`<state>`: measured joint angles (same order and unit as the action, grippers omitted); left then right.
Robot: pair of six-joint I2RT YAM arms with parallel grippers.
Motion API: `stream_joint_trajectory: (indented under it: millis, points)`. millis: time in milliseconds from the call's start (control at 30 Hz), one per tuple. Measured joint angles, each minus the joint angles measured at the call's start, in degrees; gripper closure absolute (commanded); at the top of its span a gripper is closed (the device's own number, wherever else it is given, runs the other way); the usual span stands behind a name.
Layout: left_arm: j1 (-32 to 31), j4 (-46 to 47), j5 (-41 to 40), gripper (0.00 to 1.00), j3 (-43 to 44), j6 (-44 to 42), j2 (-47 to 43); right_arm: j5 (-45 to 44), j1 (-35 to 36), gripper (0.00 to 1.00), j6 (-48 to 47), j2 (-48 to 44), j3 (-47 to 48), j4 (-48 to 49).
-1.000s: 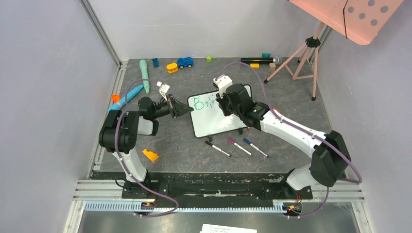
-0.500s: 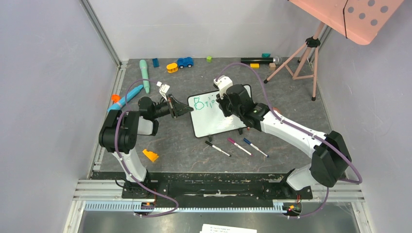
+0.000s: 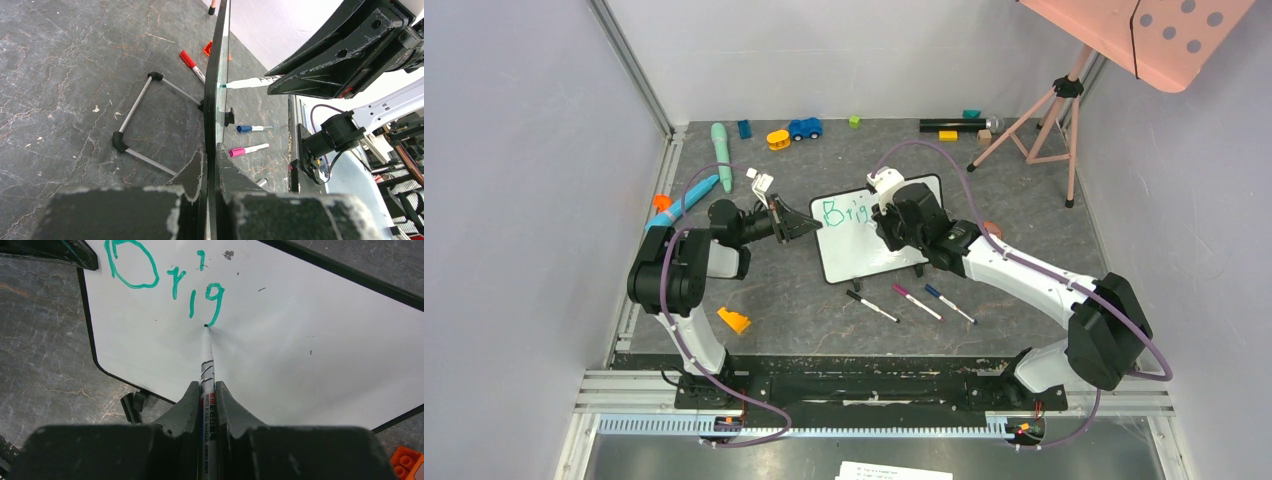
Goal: Write a sentence on the whiteboard
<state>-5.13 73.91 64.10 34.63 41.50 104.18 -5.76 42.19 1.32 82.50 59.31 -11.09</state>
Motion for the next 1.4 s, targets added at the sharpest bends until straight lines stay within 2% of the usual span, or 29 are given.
stream_joint_trajectory:
  millis: [900, 1400]
  points:
    - [0.0, 0.1, 0.1, 0.98, 0.0, 0.0, -0.1, 0.3, -1.9, 1.00, 0.4, -1.5, 3.7, -0.3]
    - [0.0, 0.0, 0.2, 0.98, 0.0, 0.0, -0.1, -1.0, -2.3, 1.00, 0.3, 1.9, 7.0, -0.2]
